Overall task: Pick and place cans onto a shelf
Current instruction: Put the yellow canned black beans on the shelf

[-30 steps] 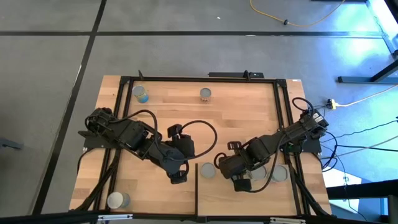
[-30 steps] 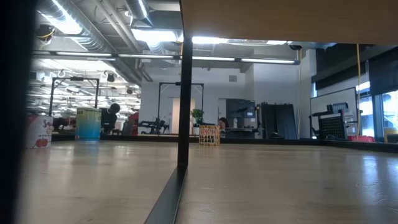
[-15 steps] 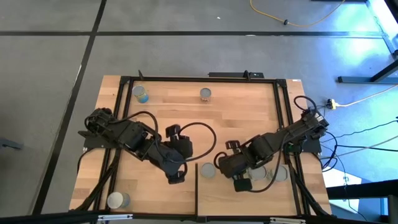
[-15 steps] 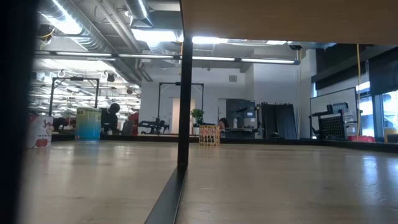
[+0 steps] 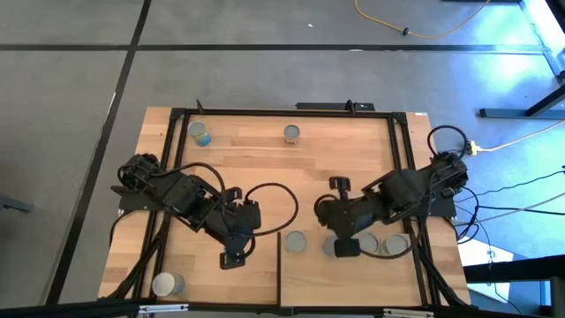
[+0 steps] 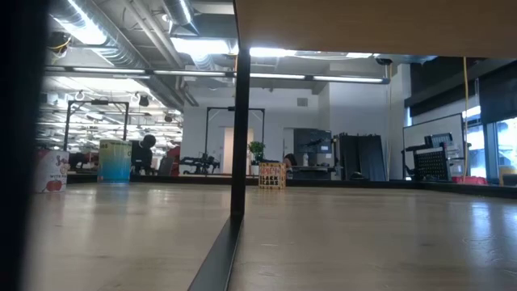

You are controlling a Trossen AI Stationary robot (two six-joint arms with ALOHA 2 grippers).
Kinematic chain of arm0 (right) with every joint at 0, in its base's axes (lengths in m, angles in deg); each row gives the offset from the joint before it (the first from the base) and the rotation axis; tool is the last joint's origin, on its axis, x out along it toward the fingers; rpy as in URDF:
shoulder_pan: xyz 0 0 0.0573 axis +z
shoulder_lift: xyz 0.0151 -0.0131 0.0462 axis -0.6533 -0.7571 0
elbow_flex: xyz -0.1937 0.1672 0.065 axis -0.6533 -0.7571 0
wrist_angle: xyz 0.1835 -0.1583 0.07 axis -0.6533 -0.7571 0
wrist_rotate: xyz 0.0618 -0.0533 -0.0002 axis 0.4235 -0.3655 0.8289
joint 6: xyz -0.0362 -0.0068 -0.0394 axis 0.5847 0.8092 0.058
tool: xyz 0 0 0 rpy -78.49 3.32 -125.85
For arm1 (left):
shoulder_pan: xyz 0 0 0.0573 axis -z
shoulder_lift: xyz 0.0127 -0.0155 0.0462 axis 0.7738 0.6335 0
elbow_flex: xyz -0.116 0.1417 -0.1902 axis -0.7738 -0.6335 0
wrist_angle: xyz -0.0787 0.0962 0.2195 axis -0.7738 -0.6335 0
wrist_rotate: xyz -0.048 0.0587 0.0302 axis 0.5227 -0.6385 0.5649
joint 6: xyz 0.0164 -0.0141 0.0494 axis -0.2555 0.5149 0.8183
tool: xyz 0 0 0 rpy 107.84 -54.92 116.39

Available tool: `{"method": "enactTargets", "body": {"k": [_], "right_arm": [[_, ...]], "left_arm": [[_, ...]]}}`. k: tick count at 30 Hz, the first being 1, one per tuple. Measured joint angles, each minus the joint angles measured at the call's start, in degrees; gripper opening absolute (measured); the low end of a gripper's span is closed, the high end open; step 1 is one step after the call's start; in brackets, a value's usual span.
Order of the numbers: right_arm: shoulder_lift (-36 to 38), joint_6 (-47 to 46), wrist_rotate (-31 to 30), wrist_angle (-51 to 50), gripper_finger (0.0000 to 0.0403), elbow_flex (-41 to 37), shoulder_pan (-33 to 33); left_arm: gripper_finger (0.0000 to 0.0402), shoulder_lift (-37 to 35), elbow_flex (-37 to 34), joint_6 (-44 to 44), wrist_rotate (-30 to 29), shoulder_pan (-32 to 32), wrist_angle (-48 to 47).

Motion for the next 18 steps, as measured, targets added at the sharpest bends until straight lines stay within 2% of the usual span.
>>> {"method": "enactTargets", "body": {"k": [4,9,14,18], "right_arm": [[0.0,0.0,-4.1,-2.0,0.0,5.6,0.0],[0.1,0.1,-8.7,-4.9,0.0,11.8,0.0],[2.8,-0.6,-11.4,-6.3,0.0,11.1,0.0],[4.4,-1.4,-11.6,-6.8,0.0,11.7,0.0]], "left_arm": [[0.0041,0.0,-0.5,-1.8,2.7,0.0,-0.1],[0.0071,0.1,-2.4,-3.2,2.9,-0.3,-0.2],[0.0077,0.1,-4.0,-3.1,6.7,-0.5,-0.1],[0.0076,-0.3,-4.1,-2.9,1.0,-1.0,-0.1]]}}
